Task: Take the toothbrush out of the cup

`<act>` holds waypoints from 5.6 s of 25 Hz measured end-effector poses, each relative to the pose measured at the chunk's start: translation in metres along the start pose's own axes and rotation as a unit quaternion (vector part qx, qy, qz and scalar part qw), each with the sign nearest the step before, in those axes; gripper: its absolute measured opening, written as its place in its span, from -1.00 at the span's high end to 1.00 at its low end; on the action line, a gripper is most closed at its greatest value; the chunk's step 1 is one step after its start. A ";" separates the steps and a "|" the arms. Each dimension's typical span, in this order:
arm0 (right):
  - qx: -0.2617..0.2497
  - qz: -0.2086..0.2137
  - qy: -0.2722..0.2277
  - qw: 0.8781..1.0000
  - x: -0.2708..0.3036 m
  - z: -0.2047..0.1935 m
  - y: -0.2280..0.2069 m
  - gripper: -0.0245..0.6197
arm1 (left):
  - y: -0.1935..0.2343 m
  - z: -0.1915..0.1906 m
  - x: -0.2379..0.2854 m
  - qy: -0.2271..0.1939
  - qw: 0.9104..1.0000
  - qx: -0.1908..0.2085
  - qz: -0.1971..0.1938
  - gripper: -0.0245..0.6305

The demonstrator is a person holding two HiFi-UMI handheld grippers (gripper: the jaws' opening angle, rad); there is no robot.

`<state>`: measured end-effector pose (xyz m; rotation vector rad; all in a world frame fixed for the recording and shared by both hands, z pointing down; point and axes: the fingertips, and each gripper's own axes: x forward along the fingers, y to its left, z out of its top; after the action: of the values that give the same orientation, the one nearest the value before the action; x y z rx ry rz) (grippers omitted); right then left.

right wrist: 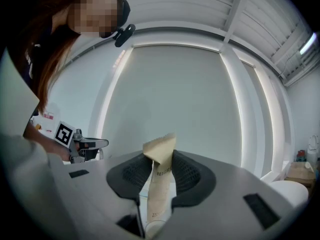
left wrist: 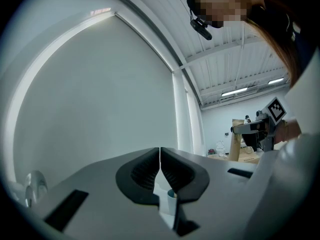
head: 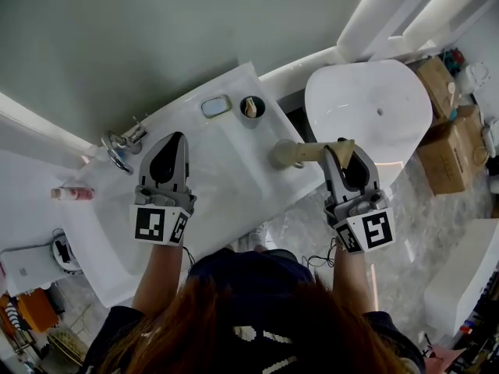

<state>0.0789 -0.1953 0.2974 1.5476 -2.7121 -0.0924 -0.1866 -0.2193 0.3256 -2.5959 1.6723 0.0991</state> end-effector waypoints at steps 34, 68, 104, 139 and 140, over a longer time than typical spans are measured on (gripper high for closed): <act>-0.013 0.190 -0.017 0.982 0.095 -0.001 -0.015 0.52 | 0.024 -0.013 0.008 0.003 0.984 0.046 0.170 0.85; 0.055 0.433 0.012 0.900 0.086 -0.050 -0.158 0.52 | -0.120 -0.159 0.194 0.166 0.952 -0.022 0.257 0.17; 0.034 0.437 -0.029 0.899 0.079 -0.026 -0.170 0.52 | -0.175 -0.002 0.114 0.095 0.932 0.056 0.346 0.82; -0.011 0.430 -0.028 0.902 0.038 -0.039 -0.155 0.56 | -0.226 -0.038 0.012 0.118 0.907 0.023 0.404 0.82; -0.011 0.430 -0.028 0.902 0.037 -0.040 -0.155 0.56 | -0.226 -0.039 0.013 0.118 0.907 0.023 0.403 0.82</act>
<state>0.1947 -0.3077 0.3270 0.2276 -3.1264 -0.1449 0.0255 -0.1404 0.3651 -1.7562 2.6755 -0.2301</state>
